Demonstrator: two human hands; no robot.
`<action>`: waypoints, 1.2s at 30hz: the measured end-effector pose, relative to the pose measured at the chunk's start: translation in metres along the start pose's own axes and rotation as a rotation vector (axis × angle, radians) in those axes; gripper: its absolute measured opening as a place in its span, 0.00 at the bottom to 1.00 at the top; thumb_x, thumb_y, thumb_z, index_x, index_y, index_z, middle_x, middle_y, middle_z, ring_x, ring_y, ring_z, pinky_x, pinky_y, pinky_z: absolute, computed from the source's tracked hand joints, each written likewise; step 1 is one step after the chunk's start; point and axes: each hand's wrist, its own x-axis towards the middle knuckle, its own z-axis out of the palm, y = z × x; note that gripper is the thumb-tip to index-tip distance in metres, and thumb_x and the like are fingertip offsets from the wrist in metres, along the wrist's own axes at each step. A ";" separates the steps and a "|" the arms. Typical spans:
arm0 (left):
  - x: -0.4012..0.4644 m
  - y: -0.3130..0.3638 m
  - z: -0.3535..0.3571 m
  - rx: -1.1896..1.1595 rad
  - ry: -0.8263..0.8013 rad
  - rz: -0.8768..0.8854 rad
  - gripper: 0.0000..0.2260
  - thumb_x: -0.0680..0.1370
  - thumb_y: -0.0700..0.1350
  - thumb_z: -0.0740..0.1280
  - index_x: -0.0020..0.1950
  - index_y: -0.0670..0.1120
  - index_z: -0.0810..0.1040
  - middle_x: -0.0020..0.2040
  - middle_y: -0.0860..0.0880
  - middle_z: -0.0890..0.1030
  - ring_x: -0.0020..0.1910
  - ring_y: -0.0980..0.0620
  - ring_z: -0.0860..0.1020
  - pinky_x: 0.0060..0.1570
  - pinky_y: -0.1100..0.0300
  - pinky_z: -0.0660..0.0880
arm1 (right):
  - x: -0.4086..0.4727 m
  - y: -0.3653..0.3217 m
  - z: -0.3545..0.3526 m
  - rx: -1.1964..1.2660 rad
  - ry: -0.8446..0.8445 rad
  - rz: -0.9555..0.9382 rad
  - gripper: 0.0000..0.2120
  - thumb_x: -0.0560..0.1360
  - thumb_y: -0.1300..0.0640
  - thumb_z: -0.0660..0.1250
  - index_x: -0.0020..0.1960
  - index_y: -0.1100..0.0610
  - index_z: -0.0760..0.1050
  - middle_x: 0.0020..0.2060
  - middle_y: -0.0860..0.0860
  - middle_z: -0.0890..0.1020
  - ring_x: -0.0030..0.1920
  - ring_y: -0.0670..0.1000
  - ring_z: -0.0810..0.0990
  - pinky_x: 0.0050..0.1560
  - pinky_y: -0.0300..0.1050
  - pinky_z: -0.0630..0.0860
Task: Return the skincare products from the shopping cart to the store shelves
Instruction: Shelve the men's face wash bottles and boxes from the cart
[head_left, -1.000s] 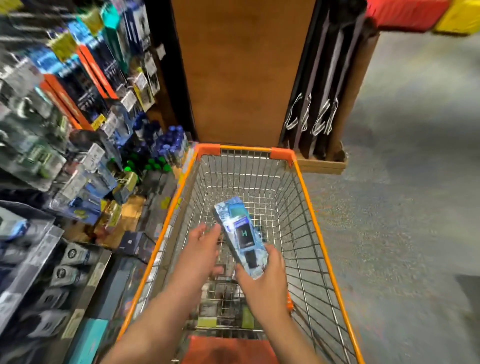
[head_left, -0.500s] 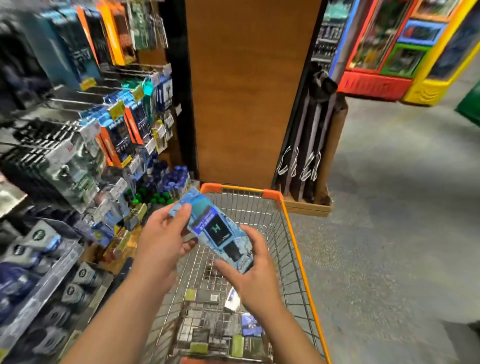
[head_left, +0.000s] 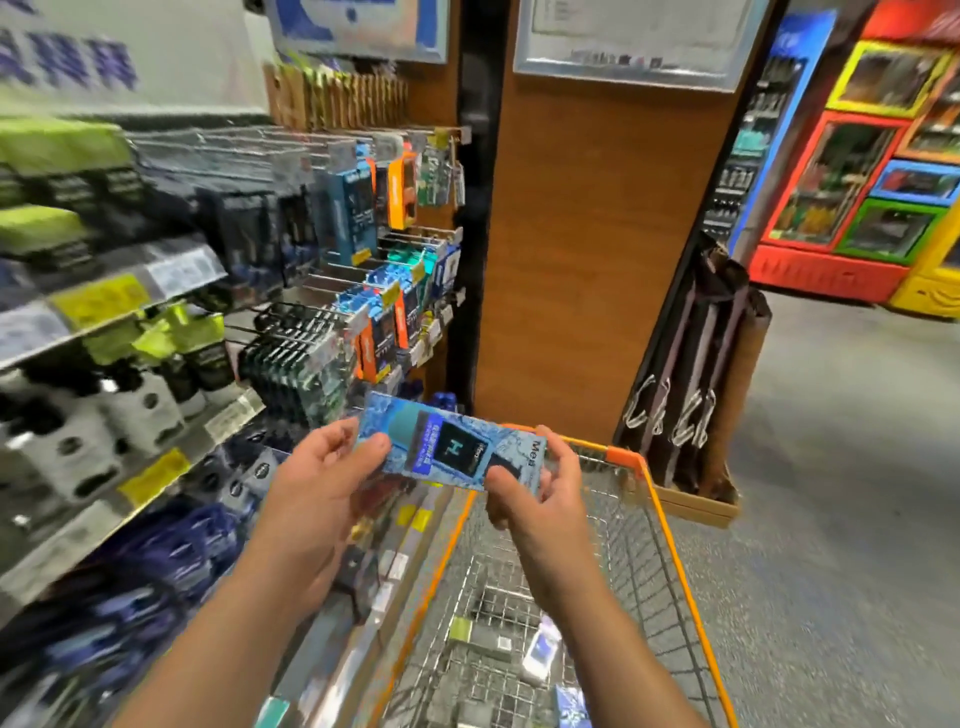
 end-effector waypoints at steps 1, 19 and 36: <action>-0.007 0.008 -0.011 0.005 0.006 0.016 0.13 0.81 0.37 0.67 0.65 0.39 0.76 0.53 0.41 0.87 0.40 0.53 0.85 0.37 0.62 0.81 | 0.000 0.000 0.014 0.053 -0.003 0.012 0.33 0.72 0.60 0.77 0.72 0.49 0.65 0.54 0.56 0.84 0.36 0.45 0.80 0.34 0.40 0.74; -0.128 0.102 -0.193 0.407 0.233 0.126 0.22 0.70 0.45 0.80 0.60 0.52 0.76 0.48 0.48 0.88 0.48 0.44 0.86 0.60 0.38 0.79 | -0.055 -0.062 0.265 0.395 -0.397 0.076 0.21 0.76 0.49 0.69 0.68 0.51 0.74 0.56 0.56 0.87 0.55 0.58 0.86 0.54 0.59 0.83; -0.227 0.170 -0.318 0.291 0.598 0.320 0.19 0.66 0.47 0.81 0.53 0.58 0.80 0.52 0.54 0.86 0.54 0.51 0.85 0.61 0.42 0.78 | -0.132 -0.124 0.457 -0.026 -1.007 -0.333 0.10 0.74 0.57 0.76 0.52 0.46 0.80 0.47 0.49 0.87 0.46 0.51 0.85 0.47 0.51 0.81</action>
